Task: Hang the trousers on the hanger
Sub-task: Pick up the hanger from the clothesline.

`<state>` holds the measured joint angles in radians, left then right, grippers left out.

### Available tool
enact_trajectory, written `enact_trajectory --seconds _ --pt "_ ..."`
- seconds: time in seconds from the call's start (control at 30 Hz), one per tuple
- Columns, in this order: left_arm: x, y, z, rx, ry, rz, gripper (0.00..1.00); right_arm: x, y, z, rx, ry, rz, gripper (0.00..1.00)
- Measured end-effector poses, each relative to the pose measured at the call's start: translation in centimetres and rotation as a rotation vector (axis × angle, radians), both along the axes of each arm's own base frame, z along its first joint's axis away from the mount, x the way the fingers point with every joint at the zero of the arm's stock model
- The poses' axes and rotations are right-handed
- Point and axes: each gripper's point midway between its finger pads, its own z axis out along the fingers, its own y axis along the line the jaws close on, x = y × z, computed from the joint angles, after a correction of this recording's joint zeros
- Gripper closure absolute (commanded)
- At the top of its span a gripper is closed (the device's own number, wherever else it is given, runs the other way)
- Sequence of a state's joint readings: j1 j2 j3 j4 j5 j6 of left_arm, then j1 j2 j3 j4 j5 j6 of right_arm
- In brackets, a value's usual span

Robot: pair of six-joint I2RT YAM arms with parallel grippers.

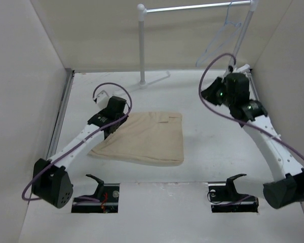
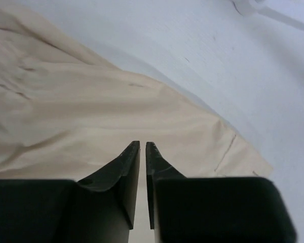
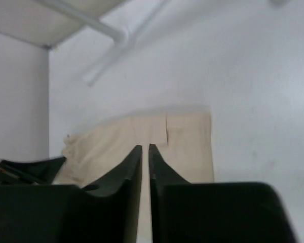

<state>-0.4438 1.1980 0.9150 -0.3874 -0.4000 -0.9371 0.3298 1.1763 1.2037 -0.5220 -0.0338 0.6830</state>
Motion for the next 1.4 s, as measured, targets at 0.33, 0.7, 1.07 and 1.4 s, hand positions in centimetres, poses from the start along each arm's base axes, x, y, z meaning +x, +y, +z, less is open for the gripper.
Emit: enact_trajectory --seconds 0.33,0.7,1.07,1.4 --pt "1.3 -7.2 -3.2 0.009 0.067 -0.207 0.75 16.6 -6.4 11.8 0.029 -0.265 -0.171 0.44" --pt "1.3 -8.3 -6.3 -0.018 0.156 -0.259 0.67 23.5 -4.3 8.7 0.084 -0.231 -0.022 0.79" --pt "1.9 -8.7 -5.5 -0.031 0.143 -0.271 0.55 22.3 -3.1 13.7 0.108 -0.348 0.064 0.93" --pt "7.0 -10.7 5.4 -0.079 -0.079 -0.324 0.47 15.2 -2.1 12.3 0.079 -0.278 0.107 0.93"
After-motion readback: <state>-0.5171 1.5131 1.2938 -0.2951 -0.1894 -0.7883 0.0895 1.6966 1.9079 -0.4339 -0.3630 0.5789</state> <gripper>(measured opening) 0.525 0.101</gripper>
